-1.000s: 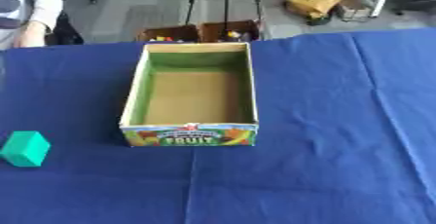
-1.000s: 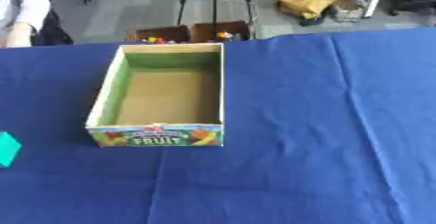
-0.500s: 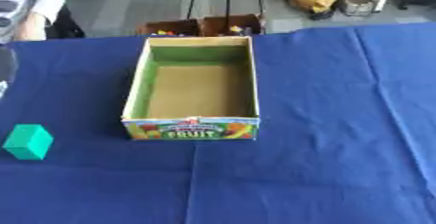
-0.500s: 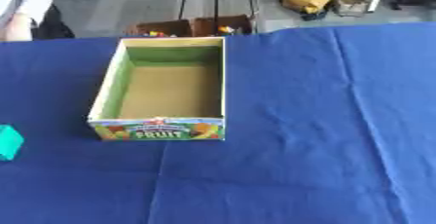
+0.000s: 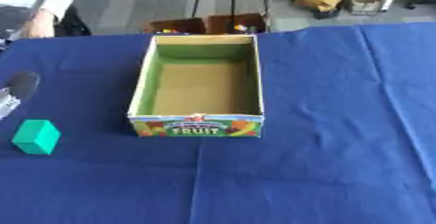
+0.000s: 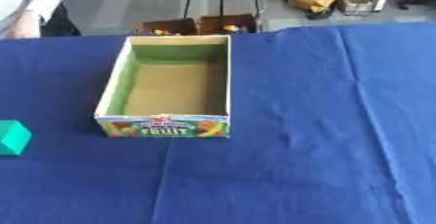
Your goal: Pick up objects on the table and place them in the box.
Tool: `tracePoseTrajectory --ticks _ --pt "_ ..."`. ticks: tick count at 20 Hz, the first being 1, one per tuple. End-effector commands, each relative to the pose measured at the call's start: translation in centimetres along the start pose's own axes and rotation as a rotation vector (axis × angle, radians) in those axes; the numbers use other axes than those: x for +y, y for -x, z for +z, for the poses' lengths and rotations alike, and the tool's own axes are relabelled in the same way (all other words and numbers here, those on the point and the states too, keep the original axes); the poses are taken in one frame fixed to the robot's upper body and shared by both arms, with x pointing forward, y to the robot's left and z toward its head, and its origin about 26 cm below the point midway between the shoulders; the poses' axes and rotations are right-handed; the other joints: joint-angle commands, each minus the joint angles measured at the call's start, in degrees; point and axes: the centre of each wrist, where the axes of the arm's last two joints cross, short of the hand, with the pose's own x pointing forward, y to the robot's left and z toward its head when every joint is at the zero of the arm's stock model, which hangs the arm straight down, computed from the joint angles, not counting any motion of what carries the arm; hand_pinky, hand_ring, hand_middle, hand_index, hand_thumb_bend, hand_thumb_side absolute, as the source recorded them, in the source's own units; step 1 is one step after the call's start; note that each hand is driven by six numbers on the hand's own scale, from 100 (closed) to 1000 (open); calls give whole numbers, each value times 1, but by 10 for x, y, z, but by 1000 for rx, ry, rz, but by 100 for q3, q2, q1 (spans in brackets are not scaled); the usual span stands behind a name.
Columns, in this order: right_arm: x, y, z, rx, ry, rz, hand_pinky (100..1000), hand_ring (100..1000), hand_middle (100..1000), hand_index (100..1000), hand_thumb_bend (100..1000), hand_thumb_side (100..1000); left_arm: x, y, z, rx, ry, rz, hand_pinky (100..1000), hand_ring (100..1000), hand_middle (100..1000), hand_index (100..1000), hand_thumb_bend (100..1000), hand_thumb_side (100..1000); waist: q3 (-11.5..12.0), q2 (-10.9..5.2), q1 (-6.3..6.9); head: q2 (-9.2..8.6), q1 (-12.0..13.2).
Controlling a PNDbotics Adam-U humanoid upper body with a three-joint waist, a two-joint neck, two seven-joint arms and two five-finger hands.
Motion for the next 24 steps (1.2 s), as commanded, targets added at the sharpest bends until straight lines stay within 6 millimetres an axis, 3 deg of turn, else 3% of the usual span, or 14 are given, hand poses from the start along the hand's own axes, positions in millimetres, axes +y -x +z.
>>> tracePoseTrajectory --ticks 1,7,10,24 --pt "-3 -4 -10 -41 -15 9 653 663 523 657 100 785 16 13 -1 2 134 -97 887 943 967 1000 453 1000 24 -141 8 80 74" --pt "-4 -4 -8 -34 -25 15 654 662 521 657 100 784 24 39 -2 71 397 -154 925 971 988 1000 582 1000 69 -181 44 94 88" --pt "-5 -4 -8 -32 -30 18 654 662 521 657 100 785 28 50 -3 108 481 -175 939 981 993 1000 656 940 85 -194 55 79 57" --pt "-5 -4 -7 -28 -40 16 655 661 515 656 100 783 23 88 -6 228 743 -217 970 1000 1000 1000 760 774 38 -159 89 -13 95"
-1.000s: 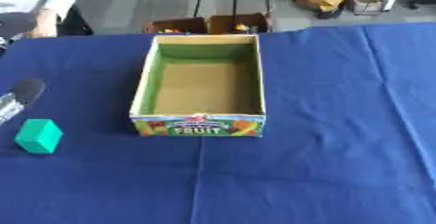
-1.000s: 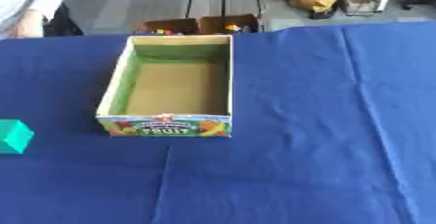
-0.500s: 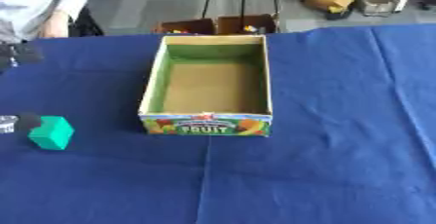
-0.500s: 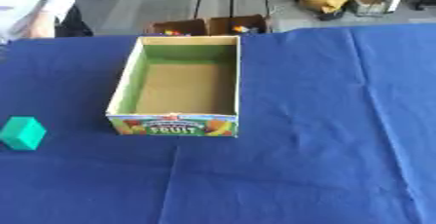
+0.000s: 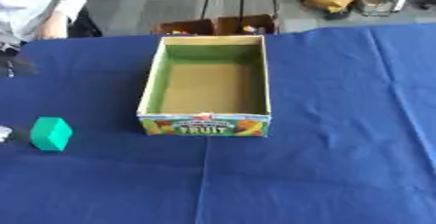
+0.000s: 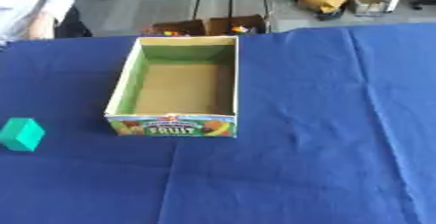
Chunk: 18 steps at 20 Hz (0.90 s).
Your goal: Pick up objects on the table and place them in the box.
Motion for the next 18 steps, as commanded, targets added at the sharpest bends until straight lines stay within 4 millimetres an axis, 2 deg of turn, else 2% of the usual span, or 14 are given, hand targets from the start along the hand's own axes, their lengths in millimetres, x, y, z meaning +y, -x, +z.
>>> tracePoseTrajectory --ticks 1,10,15,18 --pt "-1 -5 -9 -39 -12 -3 655 661 515 655 100 782 13 13 8 50 45 -52 971 1000 1000 1000 763 770 -5 -85 17 -55 29" --pt "-1 -5 -9 -36 -15 -9 656 661 513 653 100 782 14 21 -10 49 133 -79 966 1000 1000 1000 748 730 -55 -63 24 -64 141" --pt "-1 -5 -9 -35 -13 -13 656 661 513 653 100 780 17 17 -20 33 165 -97 968 1000 1000 1000 738 755 -76 -58 18 -11 459" --pt "0 -5 -9 -35 -13 -16 656 661 513 653 100 782 18 15 -26 37 197 -108 970 1000 1000 1000 734 740 -81 -57 10 4 491"
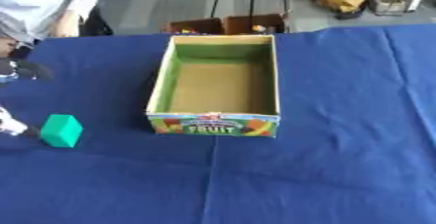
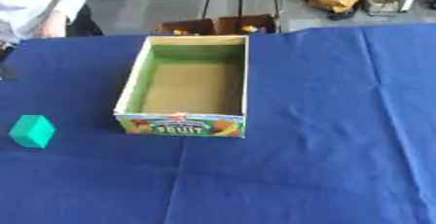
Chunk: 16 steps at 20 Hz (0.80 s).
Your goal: Pick up objects on the table and place them in the box.
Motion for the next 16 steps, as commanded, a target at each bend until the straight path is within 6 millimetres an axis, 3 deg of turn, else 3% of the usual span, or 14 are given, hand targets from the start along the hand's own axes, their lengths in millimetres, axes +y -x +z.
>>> tracePoseTrajectory --ticks 1,6,10,16 --pt "-1 -5 -10 -38 -1 -12 656 661 513 653 100 782 9 5 5 26 39 -40 971 1000 1000 1000 733 737 -3 -90 -12 -1 60" --pt "-1 -5 -10 -38 -2 -15 656 661 512 652 100 784 12 5 -1 37 78 -62 973 1000 1000 1000 730 712 -33 -79 -15 -30 56" --pt "0 -5 -11 -41 -3 -18 656 661 510 651 100 786 13 5 -6 40 123 -87 969 1000 1000 1000 671 650 -71 -62 -19 -61 53" --pt "0 -5 -11 -40 -4 -21 657 661 509 651 100 783 15 5 -13 40 161 -108 963 1000 1000 1000 641 638 -124 -30 1 -99 55"
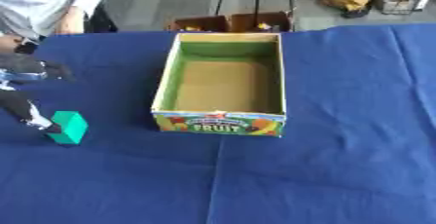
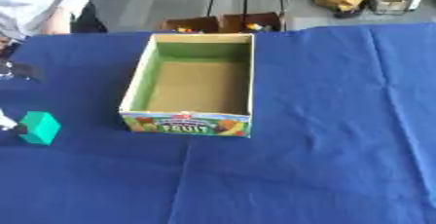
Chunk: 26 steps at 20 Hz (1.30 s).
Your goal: Pick up objects on the table and place them in the box.
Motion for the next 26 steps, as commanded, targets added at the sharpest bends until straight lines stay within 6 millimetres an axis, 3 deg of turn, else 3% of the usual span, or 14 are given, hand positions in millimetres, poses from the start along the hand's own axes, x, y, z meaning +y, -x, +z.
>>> tracePoseTrajectory --ticks 1,6,14,26 --pt "0 -5 -11 -40 -1 -15 657 661 509 651 100 784 8 8 7 -23 89 -81 958 996 1000 1000 625 627 -15 -76 5 -73 17" --pt "0 -5 -12 -43 -1 -16 658 661 508 651 100 783 0 8 2 -49 131 -61 923 940 983 1000 553 594 -45 -40 12 -85 -5" --pt "-1 -5 -11 -39 -6 -13 659 662 506 652 100 780 -3 14 7 -50 130 -11 934 968 990 1000 511 599 -21 -37 34 -58 -31" --pt "-2 -4 -10 -36 -5 -10 660 662 503 652 100 776 -24 19 3 -29 213 -21 913 954 981 1000 464 566 -17 11 40 -82 -30"
